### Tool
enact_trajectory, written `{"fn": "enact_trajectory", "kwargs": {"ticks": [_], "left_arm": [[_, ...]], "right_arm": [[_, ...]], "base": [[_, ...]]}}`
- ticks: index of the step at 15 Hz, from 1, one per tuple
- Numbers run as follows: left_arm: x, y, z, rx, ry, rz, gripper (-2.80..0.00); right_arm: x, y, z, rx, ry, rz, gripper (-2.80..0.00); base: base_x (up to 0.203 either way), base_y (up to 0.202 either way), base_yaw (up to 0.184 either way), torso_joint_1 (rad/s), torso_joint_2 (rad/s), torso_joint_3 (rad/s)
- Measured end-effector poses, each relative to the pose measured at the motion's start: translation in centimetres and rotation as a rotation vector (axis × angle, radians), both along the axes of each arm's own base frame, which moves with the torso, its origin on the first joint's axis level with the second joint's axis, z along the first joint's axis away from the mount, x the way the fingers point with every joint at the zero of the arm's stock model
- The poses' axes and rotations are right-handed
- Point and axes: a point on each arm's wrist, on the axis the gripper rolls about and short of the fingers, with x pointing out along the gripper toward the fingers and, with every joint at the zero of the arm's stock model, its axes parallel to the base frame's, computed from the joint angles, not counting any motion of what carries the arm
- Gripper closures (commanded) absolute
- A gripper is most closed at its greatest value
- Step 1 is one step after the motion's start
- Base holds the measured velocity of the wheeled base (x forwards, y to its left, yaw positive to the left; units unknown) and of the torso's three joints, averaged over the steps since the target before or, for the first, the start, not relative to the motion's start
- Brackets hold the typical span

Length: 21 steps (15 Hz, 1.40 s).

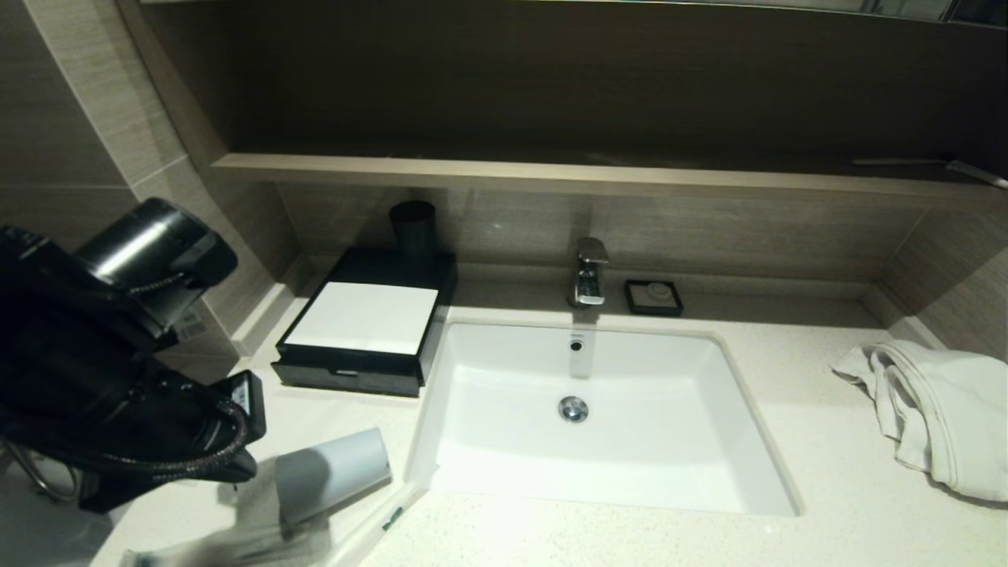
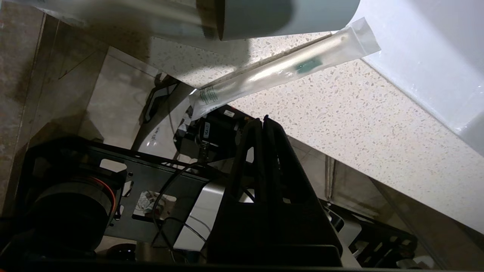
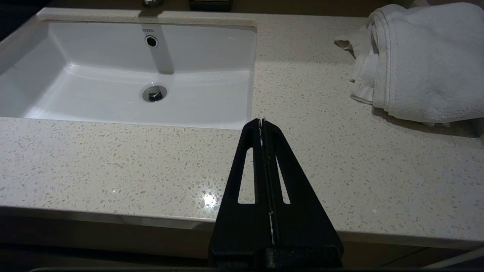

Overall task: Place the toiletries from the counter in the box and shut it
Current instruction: Pick up the cup

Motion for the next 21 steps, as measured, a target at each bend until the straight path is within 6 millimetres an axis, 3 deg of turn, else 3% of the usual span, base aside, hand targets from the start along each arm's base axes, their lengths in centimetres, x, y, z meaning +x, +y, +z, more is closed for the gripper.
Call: {"fn": "enact_trajectory", "kwargs": {"ticks": [8,18,19,21], "left_arm": [[1.3,-2.8,-0.7,0.072,0.006,-0.116,0.00],[3.1,-3.0,-1.8,0.058,0.077,0.015,0.00],[3.2,-2.6,-1.7,0.055,0.076,0.032,-2.80],[3.5,-1.6,-1.7,0.043,0.080,0.065,-2.80]], "right_arm": [[0.0,0.0,0.0,0.000,0.000,-0.001,0.00],[0.0,0.0,0.0,0.000,0.000,0.000,0.00],[0.0,0.0,0.0,0.000,0.000,0.000,0.00],[0.0,0.0,0.0,0.000,0.000,0.000,0.00]], "base": [[0.000,0.000,0.000,0.000,0.00,0.000],[0.000,0.000,0.000,0.000,0.00,0.000],[0.000,0.000,0.000,0.000,0.00,0.000],[0.000,0.000,0.000,0.000,0.00,0.000]]}}
